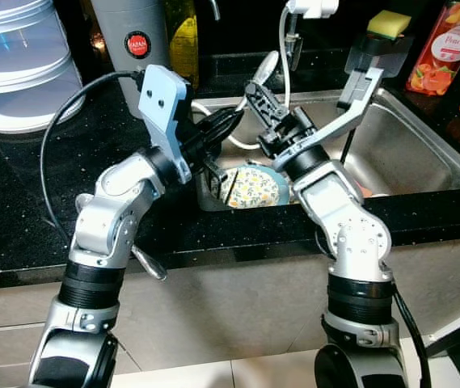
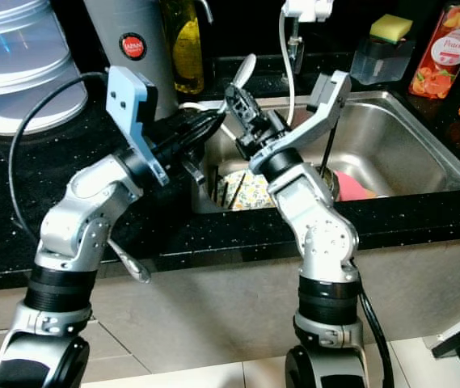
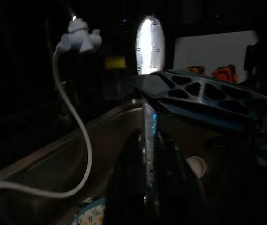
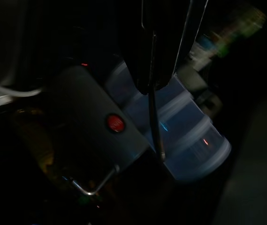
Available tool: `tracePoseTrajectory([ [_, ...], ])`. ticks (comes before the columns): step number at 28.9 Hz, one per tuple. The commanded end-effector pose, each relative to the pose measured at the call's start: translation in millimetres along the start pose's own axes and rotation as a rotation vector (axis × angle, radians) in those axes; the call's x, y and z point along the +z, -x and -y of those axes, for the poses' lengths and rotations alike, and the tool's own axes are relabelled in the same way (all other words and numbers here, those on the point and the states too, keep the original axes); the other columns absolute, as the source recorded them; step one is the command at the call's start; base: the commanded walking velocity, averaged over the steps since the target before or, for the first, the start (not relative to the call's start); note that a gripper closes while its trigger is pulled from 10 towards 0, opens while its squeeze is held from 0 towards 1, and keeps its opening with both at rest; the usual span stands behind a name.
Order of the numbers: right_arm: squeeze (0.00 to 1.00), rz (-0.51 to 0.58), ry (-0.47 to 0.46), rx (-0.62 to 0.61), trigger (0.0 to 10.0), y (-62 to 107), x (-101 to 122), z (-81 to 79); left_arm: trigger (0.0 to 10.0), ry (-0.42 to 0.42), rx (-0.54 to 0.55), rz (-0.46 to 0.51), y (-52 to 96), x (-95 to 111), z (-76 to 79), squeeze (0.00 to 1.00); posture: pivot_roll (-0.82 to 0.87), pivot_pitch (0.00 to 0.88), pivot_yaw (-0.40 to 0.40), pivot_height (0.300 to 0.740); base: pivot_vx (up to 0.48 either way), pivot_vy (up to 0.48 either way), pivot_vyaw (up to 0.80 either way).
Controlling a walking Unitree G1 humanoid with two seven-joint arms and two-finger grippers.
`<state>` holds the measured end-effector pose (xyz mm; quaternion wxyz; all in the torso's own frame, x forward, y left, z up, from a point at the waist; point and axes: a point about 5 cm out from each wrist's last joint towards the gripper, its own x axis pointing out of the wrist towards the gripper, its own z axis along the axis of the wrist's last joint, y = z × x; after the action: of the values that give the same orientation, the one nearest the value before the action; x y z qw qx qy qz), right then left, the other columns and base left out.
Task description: Kitchen organization
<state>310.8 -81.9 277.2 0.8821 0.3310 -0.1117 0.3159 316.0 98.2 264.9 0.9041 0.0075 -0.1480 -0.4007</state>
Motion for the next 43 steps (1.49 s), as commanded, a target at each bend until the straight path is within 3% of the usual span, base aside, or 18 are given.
tracePoseTrajectory([
  [1,0.00,0.001,0.033,-0.025,10.0,-0.3,-1.3,4.9,10.0,0.004,0.038,-0.008,4.7,-2.2,-5.9,1.00,0.08,0.000,0.019,0.740,0.000,0.000,0.00],
  [6,0.00,0.020,0.058,-0.070,10.0,0.3,4.3,14.0,10.0,-0.027,0.148,-0.011,6.9,-1.8,-16.7,1.00,0.08,0.000,0.019,0.740,0.000,0.000,0.00],
  [7,0.00,0.031,0.065,-0.097,10.0,0.7,6.7,18.3,10.0,-0.043,0.190,-0.007,8.0,-0.7,-21.1,0.00,0.08,0.000,0.020,0.740,0.000,0.000,0.00],
  [12,0.00,0.059,0.099,-0.179,10.0,1.5,11.9,29.4,10.0,-0.095,0.266,-0.006,11.1,2.2,-28.9,0.00,0.08,0.000,0.018,0.740,0.000,0.000,0.00],
  [13,0.00,0.137,0.165,-0.271,10.0,1.5,24.0,39.2,10.0,-0.092,0.237,0.025,15.3,9.0,-22.2,0.00,0.08,0.000,0.016,0.740,0.000,0.000,0.00],
  [15,0.00,0.163,0.180,-0.289,10.0,1.3,27.7,40.7,10.0,-0.081,0.211,0.032,16.3,10.6,-18.0,0.00,0.08,0.000,0.016,0.740,0.000,0.000,0.00],
  [18,0.00,0.213,0.086,-0.131,10.0,-6.8,33.7,17.7,10.0,0.039,0.012,-0.011,6.0,-4.4,25.8,0.00,0.09,0.000,0.010,0.740,0.000,0.000,0.00],
  [25,0.00,0.167,0.056,0.036,10.0,-9.8,22.8,-6.4,10.0,0.163,-0.049,-0.054,-8.3,-15.8,40.3,0.00,0.09,0.000,0.009,0.740,0.000,0.000,0.00],
  [29,0.00,0.124,0.079,0.126,10.0,-9.1,12.6,-21.4,10.0,0.150,-0.036,-0.112,-13.9,-21.3,35.1,0.00,0.09,0.000,0.015,0.740,0.000,0.000,0.00],
  [34,0.00,0.076,0.130,0.167,10.0,-6.8,1.8,-28.3,10.0,0.143,-0.016,-0.145,-16.8,-20.4,25.8,0.00,0.08,0.000,0.022,0.740,0.000,0.000,0.00],
  [36,0.00,0.030,0.189,0.175,10.0,-2.3,-5.8,-26.6,10.0,0.118,0.026,-0.132,-15.4,-12.6,11.2,0.00,0.08,0.000,0.028,0.740,0.000,0.000,0.00],
  [40,0.00,-0.001,0.239,0.175,10.0,3.0,-9.3,-22.3,10.0,0.103,0.056,-0.126,-11.2,-6.6,-0.2,0.00,0.08,0.000,0.033,0.740,0.000,0.000,0.00],
  [43,0.00,-0.050,0.325,0.162,10.0,14.5,-11.9,-11.5,10.0,0.083,0.098,-0.145,1.0,-2.9,-19.2,0.00,0.07,0.000,0.040,0.740,0.000,0.000,0.00],
])
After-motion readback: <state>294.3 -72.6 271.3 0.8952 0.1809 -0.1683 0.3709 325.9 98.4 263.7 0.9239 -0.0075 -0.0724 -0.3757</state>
